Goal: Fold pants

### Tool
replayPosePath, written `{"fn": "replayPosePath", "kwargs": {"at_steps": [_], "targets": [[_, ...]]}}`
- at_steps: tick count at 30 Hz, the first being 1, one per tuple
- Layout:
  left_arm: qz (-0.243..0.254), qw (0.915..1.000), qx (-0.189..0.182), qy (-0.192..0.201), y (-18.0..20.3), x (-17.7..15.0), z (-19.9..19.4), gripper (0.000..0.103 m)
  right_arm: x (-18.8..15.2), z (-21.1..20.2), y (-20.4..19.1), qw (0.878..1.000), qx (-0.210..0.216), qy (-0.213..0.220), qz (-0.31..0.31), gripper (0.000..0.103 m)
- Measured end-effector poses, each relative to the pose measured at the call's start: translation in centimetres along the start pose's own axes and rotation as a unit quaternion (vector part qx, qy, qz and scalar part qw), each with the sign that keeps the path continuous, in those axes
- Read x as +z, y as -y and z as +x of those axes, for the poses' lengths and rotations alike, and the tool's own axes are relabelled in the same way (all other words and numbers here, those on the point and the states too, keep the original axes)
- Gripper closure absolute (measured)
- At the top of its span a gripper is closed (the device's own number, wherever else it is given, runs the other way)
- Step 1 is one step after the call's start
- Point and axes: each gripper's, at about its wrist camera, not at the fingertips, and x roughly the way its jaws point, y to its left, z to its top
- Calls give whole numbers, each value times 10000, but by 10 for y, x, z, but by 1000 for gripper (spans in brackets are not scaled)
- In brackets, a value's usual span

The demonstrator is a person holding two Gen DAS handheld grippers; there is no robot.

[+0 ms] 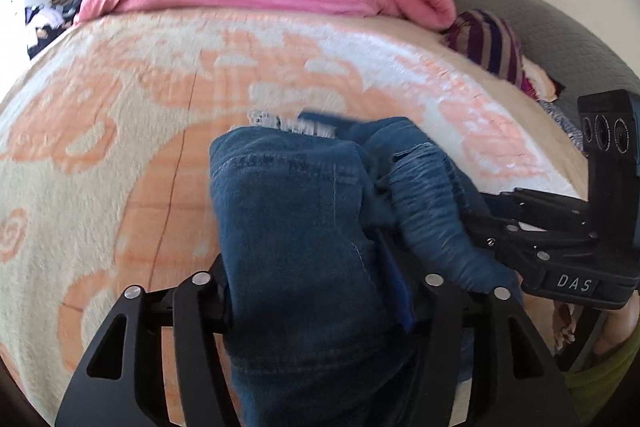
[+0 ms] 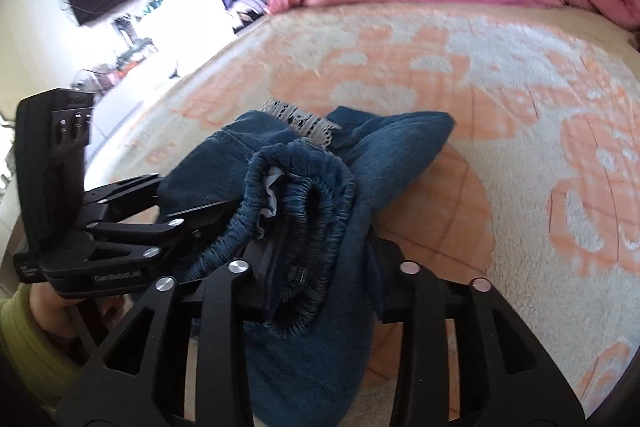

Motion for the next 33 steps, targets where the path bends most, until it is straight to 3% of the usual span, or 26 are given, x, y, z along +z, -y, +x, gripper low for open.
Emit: {"fn": "replayPosePath", "kwargs": {"at_steps": [1,4,11,12,13,14,17,20,27,33], "targets": [[-68,10000,-10,-32,-4,-3,3,38,-3,2,3,10000,-60,-56,49,60],[-330,9993,-153,-104,-15,-10,8,34,-11,2,14,9990,-250,-78,350,40],[-379,9990,-222,-31,-14,-11,-3,34,-16,-14,9,9979,-565,69,317,32],[-395,9990,-230,-7,-14,-11,-7,32,-18,-23,7,9977,-589,169,298,31],[-403,9989,-214,52,-14,-12,-13,19,-19,-29,5,9973,-621,258,285,26],[-402,9989,-191,125,-13,-13,-20,13,-19,-37,3,9969,-652,358,272,22],[-374,9985,-193,350,-11,-15,-45,13,-25,-65,-8,9944,-753,731,144,12],[-331,9976,-135,588,-9,-20,-73,5,-29,-89,-20,9908,-873,1032,-13,9],[-347,9958,-37,851,-1,-41,-118,4,-54,-136,-42,9817,-1109,1529,-227,9],[-253,9958,125,870,8,-65,-138,4,-79,-154,-51,9800,-1202,1569,-242,9]]}}
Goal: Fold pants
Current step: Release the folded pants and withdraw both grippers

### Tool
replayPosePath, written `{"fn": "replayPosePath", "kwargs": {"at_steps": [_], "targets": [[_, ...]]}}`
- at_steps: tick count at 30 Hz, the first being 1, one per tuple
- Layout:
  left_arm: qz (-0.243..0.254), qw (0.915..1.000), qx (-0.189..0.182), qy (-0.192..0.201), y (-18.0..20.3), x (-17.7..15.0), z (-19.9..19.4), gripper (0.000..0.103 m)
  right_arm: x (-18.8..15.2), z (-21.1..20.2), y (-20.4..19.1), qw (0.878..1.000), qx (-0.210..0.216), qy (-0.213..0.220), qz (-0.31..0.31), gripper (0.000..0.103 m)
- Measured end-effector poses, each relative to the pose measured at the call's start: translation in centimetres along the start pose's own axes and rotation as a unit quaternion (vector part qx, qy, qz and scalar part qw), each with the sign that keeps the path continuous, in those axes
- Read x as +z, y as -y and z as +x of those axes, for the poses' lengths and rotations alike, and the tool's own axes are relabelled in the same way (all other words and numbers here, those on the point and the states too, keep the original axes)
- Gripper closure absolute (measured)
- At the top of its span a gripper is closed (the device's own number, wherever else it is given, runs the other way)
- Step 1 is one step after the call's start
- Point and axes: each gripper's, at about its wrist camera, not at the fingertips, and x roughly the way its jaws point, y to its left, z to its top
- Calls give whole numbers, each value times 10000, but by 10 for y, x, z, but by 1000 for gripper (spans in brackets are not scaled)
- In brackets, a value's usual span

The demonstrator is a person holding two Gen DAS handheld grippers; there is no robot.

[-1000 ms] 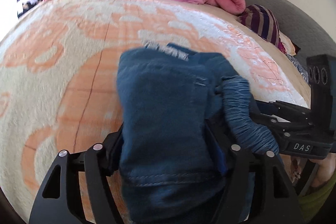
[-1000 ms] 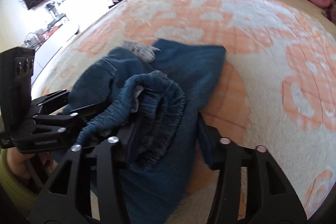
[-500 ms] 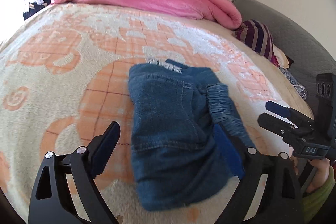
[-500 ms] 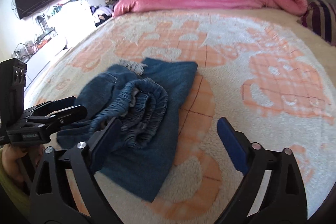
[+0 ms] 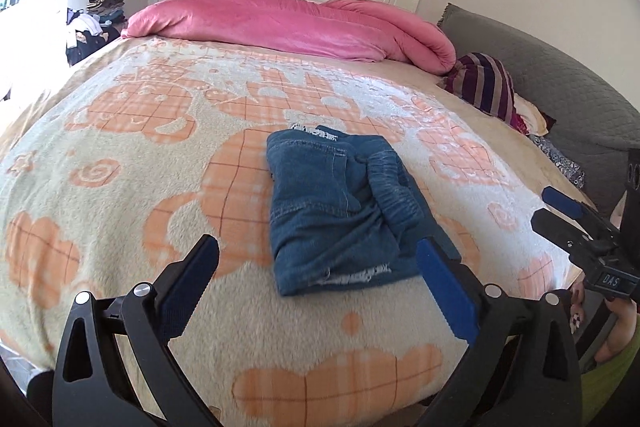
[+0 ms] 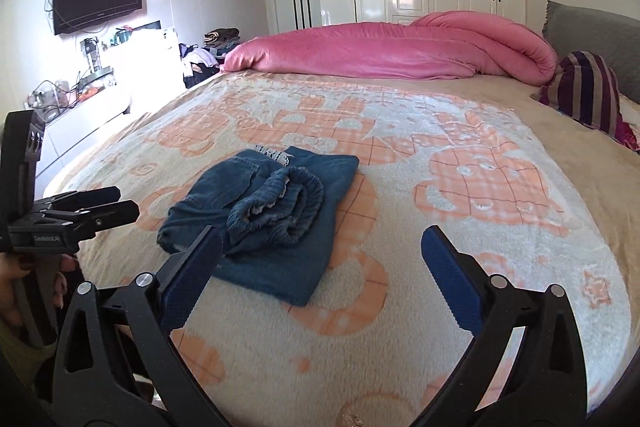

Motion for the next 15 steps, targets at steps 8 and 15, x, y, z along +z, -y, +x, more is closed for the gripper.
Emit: {"fn": "replayPosePath", "kwargs": {"at_steps": [8,15], "targets": [[73,9999,55,-97,7,-34,-7,4,-27,-8,-9,9996,-44,-253,-81,9],[-115,9992,189,-326,-3,-54,7,4,-52,13,-8,9964,-335,-775,40,9]]}}
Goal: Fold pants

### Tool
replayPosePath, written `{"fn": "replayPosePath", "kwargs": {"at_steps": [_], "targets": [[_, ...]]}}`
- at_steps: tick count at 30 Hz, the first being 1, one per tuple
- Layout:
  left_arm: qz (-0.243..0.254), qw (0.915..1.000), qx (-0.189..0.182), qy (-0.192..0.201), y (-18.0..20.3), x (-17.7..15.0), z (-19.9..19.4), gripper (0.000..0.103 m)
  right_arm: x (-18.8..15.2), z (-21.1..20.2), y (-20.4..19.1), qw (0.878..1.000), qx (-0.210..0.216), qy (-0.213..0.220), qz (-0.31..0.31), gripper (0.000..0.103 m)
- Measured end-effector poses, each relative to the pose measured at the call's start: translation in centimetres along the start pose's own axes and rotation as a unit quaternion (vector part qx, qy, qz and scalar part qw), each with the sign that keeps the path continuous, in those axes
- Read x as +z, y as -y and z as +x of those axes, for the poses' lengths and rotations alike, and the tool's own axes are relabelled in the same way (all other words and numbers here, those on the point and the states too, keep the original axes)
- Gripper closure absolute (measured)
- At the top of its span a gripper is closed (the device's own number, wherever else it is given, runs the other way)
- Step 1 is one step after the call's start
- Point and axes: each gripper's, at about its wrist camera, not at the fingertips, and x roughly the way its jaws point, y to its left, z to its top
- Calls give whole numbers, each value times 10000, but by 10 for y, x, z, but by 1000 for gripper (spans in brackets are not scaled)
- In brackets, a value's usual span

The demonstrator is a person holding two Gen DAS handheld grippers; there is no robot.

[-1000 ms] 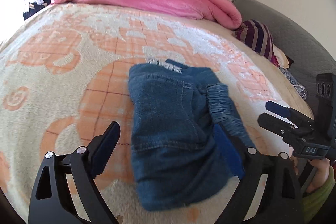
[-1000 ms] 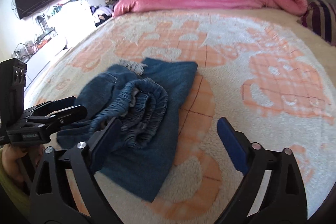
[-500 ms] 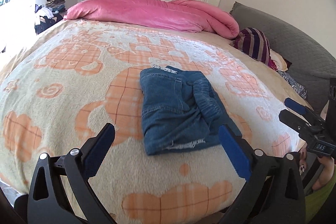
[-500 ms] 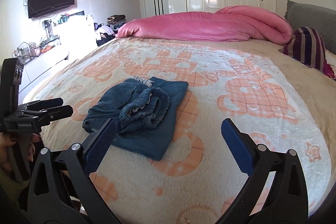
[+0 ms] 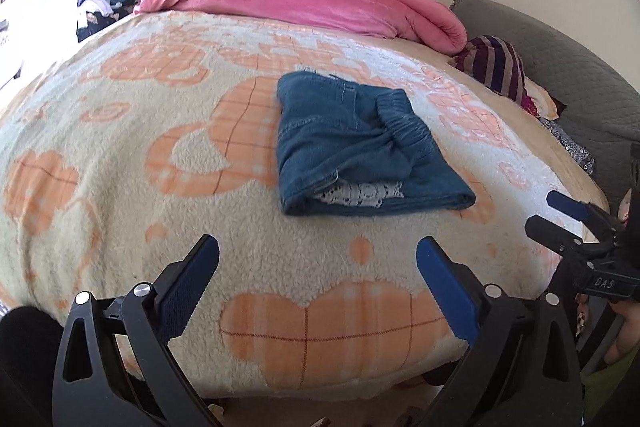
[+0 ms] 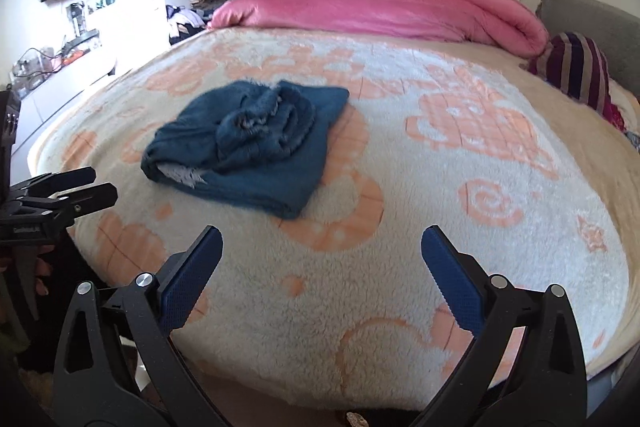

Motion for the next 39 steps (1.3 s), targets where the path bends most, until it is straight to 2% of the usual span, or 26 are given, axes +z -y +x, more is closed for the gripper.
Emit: {"fn": "replayPosePath", "kwargs": {"at_steps": [9,39], "targets": [[62,9999,110,-40,3,-2,4,4,-5,9,0,9998,117,-145,106,9],[90,9996,267,4,6,3,-2,4,-5,10,-3,9996,53,-258,48,9]]}}
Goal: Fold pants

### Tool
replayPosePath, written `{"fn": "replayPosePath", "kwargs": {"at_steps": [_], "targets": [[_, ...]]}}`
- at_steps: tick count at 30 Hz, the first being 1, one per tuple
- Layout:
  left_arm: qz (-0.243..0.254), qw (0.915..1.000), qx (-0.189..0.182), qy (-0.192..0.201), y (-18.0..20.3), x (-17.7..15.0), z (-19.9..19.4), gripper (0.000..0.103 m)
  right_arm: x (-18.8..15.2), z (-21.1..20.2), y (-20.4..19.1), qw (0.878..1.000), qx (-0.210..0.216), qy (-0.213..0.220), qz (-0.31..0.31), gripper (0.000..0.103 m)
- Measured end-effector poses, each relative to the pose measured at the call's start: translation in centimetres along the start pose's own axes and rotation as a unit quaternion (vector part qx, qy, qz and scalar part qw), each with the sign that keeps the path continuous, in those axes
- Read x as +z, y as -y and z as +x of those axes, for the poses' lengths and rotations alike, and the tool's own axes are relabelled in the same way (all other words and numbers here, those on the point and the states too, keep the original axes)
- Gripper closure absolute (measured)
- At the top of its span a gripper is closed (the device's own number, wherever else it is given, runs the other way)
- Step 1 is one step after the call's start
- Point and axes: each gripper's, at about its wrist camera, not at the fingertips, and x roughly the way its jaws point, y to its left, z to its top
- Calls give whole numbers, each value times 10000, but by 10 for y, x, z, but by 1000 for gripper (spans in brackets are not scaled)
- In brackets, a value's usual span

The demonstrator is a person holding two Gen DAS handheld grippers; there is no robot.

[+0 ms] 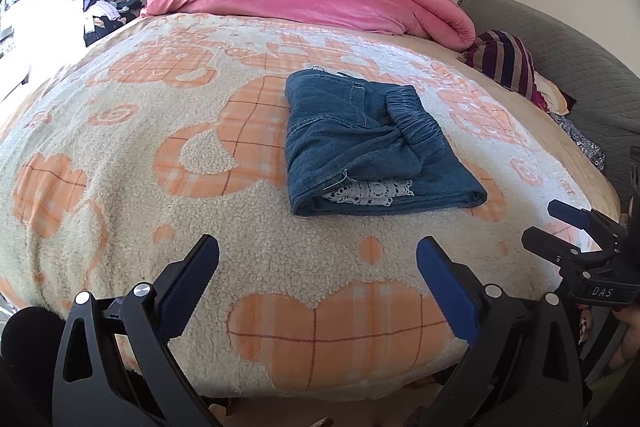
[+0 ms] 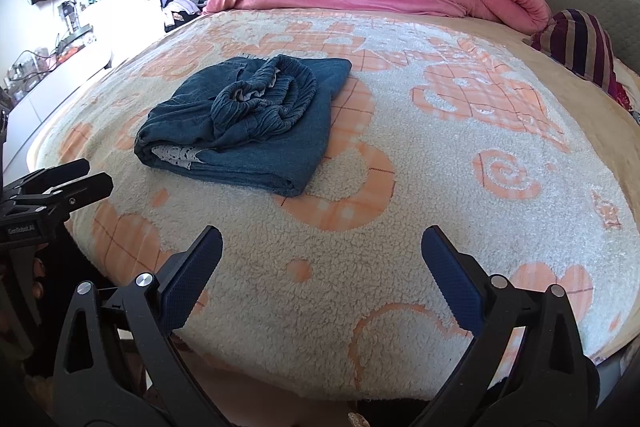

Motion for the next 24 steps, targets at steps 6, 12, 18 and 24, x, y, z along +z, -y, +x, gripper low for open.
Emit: {"fn": "replayPosePath", "kwargs": {"at_steps": [6,12,18,24], "targets": [[7,10000,23,4,0,1,-1,4,0,0,0,10000,1,7,2,9],[4,10000,65,3,-1,1,-1,4,0,0,-1,10000,-6,0,12,9],[4,10000,73,6,-1,1,-1,4,0,0,0,10000,-4,-6,11,9],[-4,10000,99,-8,-1,1,-1,4,0,1,0,10000,-11,-19,19,9]]}}
